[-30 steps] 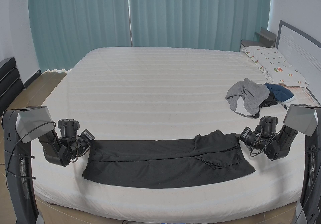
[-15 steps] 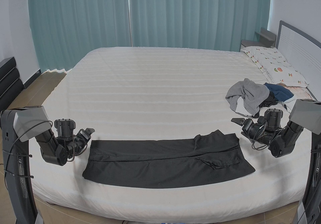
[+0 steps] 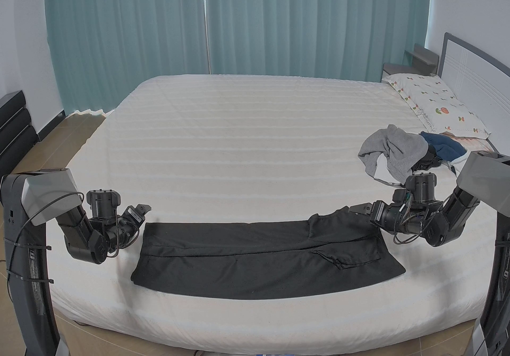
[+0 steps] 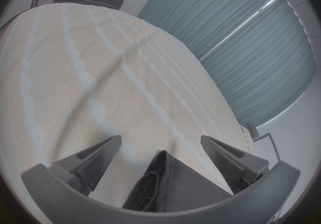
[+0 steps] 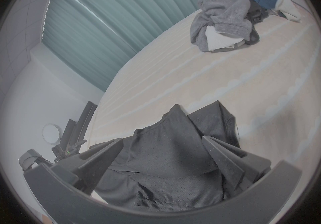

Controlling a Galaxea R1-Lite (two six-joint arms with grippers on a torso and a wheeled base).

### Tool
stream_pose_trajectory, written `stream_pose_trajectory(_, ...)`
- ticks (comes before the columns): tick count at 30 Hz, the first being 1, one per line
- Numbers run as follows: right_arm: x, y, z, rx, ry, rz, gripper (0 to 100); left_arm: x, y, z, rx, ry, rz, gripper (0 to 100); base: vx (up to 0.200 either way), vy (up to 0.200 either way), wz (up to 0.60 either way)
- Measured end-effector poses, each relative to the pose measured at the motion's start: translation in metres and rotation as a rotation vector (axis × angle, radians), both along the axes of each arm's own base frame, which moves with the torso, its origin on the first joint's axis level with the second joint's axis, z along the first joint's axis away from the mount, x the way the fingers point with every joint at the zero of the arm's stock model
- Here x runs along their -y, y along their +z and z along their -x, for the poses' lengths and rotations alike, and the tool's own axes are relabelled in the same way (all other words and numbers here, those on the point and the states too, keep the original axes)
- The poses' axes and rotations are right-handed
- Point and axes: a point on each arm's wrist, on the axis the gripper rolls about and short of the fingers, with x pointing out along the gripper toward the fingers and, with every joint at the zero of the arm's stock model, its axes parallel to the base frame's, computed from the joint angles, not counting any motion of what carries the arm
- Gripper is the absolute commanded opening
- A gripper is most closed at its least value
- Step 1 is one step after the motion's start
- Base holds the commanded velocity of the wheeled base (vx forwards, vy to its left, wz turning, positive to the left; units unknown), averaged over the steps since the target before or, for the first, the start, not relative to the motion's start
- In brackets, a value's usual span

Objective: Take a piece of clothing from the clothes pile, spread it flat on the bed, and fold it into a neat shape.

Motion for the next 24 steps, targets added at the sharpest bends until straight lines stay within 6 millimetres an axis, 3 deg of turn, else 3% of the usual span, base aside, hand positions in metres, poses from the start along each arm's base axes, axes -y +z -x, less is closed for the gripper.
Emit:
stream_pose_trajectory(16, -0.002, -0.013, -0.009, -0.018, 0.023, 0.051, 100, 0.0, -0.001, 0.0, -0.001, -0.002, -0.003, 100, 0.0, 0.0, 0.0)
stream_pose_trajectory(17, -0.002, -0.015, -0.009, -0.022, 0.024, 0.051, 0, 0.0, -0.001, 0.0, -0.002, -0.002, -0.004, 100, 0.0, 0.0, 0.0)
stream_pose_trajectory(24, -0.001, -0.018, -0.007, -0.036, 0.027, 0.06, 0, 0.001, -0.001, 0.0, -0.002, -0.003, -0.002, 100, 0.0, 0.0, 0.0)
